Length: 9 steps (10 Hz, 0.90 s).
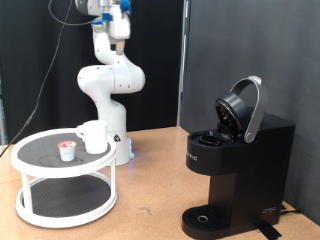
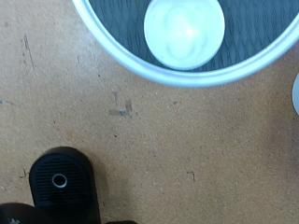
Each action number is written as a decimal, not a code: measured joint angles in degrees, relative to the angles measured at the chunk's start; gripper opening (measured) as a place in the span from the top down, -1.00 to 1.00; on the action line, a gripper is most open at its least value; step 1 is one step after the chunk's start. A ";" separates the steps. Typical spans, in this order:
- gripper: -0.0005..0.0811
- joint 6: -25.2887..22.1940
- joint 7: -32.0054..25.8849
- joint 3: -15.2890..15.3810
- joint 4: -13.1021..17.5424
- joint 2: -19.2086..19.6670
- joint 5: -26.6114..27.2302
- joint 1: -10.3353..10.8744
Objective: Make a cup of coffee with the keurig machine
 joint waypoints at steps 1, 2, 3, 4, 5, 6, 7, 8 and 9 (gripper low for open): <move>-0.81 0.18 -0.40 -0.61 0.02 0.01 -0.07 -0.16; -0.81 0.17 -0.40 -0.55 -0.03 0.00 -0.06 -0.15; -0.81 -0.22 -0.84 -0.58 -0.05 0.00 -0.06 -0.15; -0.81 -0.24 -1.59 -0.93 -0.05 -0.02 -0.09 -0.20; -0.81 -0.02 -2.74 -1.76 -0.05 -0.06 -0.75 -0.32; -0.81 0.26 -4.20 -2.96 -0.05 -0.08 -1.96 -0.61; -0.81 0.29 -5.81 -4.33 0.01 -0.06 -3.24 -0.99; -0.81 0.27 -7.35 -5.78 0.11 -0.02 -4.10 -1.34; -0.81 0.13 -9.03 -7.26 0.32 0.03 -4.90 -1.61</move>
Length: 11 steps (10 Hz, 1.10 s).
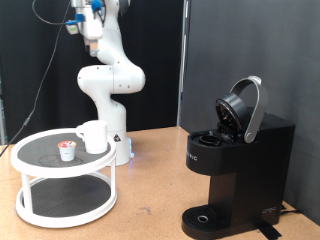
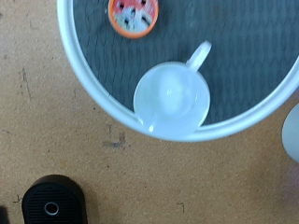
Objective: Make a cup of coffee with the keurig machine
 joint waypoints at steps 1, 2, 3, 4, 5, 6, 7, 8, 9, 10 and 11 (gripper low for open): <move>-0.81 -0.08 -1.47 -1.28 0.19 0.01 -0.79 -0.22; -0.81 -0.17 -2.53 -2.33 0.38 0.03 -1.31 -0.36; -0.81 -0.22 -3.15 -3.12 0.55 0.03 -1.63 -0.42; -0.81 -0.51 -3.44 -3.64 0.63 0.05 -2.09 -0.42; -0.81 -0.80 -3.60 -3.80 0.77 0.11 -2.16 -0.42; -0.81 -0.72 -3.59 -3.80 0.68 0.10 -2.15 -0.42; -0.81 -0.52 -3.88 -3.92 0.57 0.09 -1.92 -0.41; -0.81 0.01 -5.72 -4.46 0.27 0.13 -1.91 -0.33; -0.81 1.61 -7.19 -5.35 -0.51 0.31 -2.04 -0.32; -0.81 3.88 -8.21 -6.21 -1.73 0.75 -2.39 -0.34; -0.81 6.71 -9.06 -7.05 -3.15 1.53 -2.92 -0.35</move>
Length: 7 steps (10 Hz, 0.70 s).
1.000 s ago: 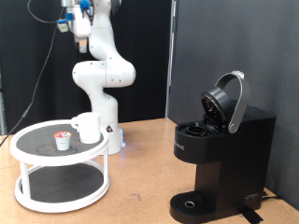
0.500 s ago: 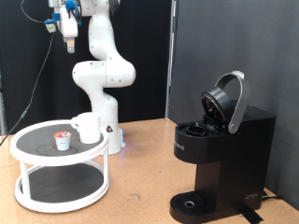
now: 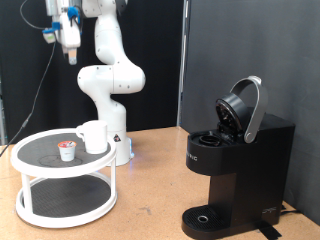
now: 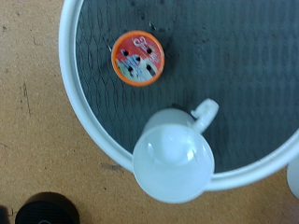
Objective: Make a cup of coffee with the keurig machine
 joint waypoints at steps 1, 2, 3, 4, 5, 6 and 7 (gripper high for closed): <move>-0.81 2.77 -0.11 -0.57 -1.52 1.12 -0.64 -0.01; -0.81 5.18 -0.05 -0.88 -2.88 2.49 -1.29 -0.04; -0.81 7.76 0.19 -1.08 -4.17 3.94 -1.86 -0.06; -0.81 10.23 0.40 -1.23 -5.45 5.35 -2.55 -0.09; -0.81 12.32 0.88 -1.27 -6.51 6.60 -3.27 -0.18; -0.81 14.89 1.87 -1.26 -7.59 7.99 -4.13 -0.53; -0.81 14.86 1.59 -1.26 -7.55 7.91 -3.87 -0.53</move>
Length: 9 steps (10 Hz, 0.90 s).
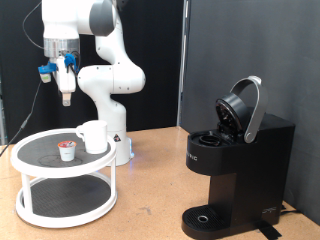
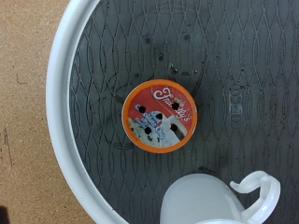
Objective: Make a cup of coffee with the keurig machine
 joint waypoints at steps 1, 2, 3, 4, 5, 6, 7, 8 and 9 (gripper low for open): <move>-0.81 0.00 -0.16 -0.01 -0.04 -0.01 0.39 0.00; -0.81 0.03 -0.18 -0.01 -0.26 0.01 0.46 0.01; -0.81 0.49 -0.17 -0.01 -0.80 0.09 0.45 0.01; -0.81 1.38 -0.15 -0.01 -1.63 0.20 0.43 0.01; -0.81 2.60 -0.07 -0.01 -2.51 0.40 0.28 0.01; -0.81 4.17 0.07 -0.01 -3.45 0.74 0.02 0.01; -0.81 6.02 0.29 -0.01 -4.42 1.17 -0.34 -0.02; -0.81 7.77 0.47 -0.01 -5.38 1.59 -0.75 -0.08; -0.81 9.42 0.88 -0.01 -6.29 1.96 -1.15 -0.28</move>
